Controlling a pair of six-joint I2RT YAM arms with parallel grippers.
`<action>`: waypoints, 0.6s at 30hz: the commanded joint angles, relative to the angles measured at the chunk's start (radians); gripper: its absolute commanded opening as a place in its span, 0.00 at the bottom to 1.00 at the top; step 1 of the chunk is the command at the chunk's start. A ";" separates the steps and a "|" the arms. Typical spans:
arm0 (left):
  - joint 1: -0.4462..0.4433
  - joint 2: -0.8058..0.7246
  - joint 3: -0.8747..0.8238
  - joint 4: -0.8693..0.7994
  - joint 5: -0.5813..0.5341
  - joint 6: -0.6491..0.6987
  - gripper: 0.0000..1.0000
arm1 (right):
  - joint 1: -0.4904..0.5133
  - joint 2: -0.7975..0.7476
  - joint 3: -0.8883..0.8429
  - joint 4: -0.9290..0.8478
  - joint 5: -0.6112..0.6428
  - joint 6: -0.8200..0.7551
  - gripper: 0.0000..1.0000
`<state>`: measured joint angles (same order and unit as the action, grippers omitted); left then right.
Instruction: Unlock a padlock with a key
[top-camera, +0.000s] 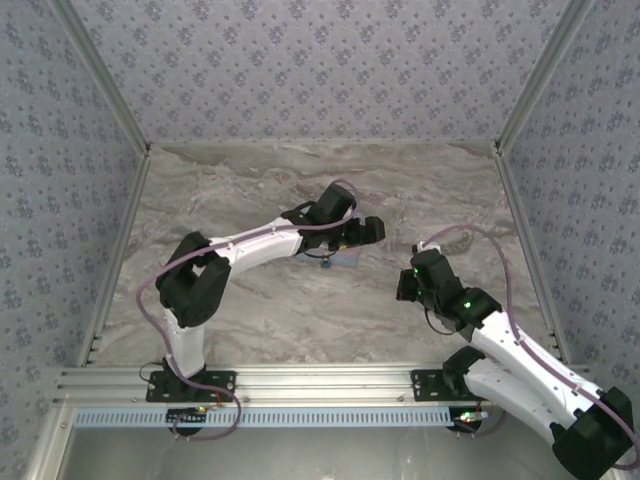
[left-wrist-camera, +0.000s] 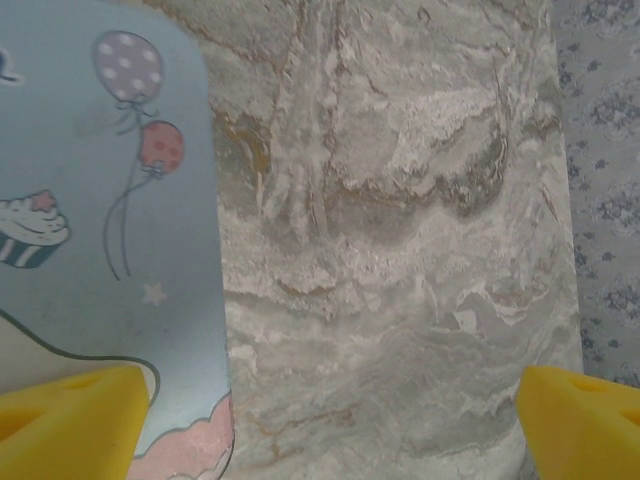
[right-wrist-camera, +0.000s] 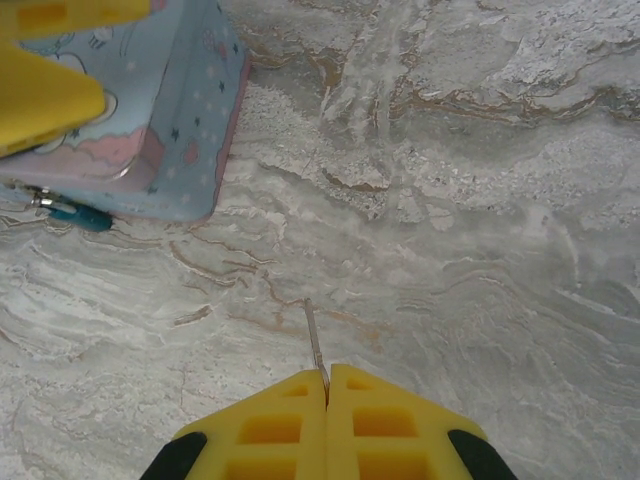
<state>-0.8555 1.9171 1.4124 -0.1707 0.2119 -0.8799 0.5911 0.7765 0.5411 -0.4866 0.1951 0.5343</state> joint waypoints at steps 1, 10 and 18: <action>-0.036 -0.002 -0.055 -0.068 0.009 -0.045 0.95 | -0.007 -0.011 0.010 -0.018 0.012 0.004 0.00; -0.035 -0.058 -0.028 -0.075 -0.020 0.003 0.95 | -0.013 -0.011 -0.010 0.009 -0.028 0.007 0.00; -0.011 -0.311 -0.240 0.119 -0.106 0.098 0.95 | -0.011 -0.010 -0.014 0.069 -0.130 -0.049 0.00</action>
<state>-0.8787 1.7218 1.2224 -0.1280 0.1665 -0.8436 0.5846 0.7765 0.5350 -0.4522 0.1143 0.5156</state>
